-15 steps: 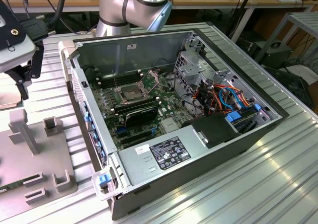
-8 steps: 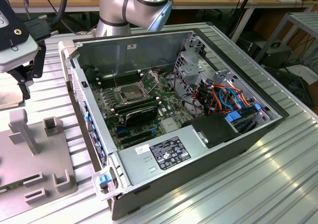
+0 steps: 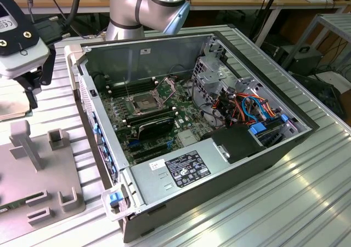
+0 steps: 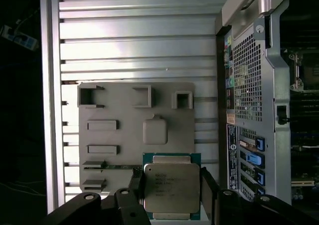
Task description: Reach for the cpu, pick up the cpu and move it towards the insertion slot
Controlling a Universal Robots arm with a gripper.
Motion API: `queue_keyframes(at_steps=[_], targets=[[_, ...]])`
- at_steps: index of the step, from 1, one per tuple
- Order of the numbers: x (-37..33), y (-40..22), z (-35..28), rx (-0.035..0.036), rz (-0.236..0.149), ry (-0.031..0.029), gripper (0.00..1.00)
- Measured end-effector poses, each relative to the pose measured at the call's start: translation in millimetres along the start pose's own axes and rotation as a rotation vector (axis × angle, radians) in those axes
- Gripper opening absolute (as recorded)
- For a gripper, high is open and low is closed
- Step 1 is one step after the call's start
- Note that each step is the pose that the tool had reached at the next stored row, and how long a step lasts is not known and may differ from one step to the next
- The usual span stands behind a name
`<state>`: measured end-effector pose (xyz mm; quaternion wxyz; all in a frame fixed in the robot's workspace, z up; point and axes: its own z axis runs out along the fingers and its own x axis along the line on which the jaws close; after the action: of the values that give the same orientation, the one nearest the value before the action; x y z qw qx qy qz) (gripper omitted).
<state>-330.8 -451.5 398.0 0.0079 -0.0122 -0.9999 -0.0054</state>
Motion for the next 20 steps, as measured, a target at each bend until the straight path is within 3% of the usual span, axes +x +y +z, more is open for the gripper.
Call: queue_keyframes(at_steps=[20], targets=[[-8.4,0.2,-0.1,0.0000,0.000,0.0000,0.55]])
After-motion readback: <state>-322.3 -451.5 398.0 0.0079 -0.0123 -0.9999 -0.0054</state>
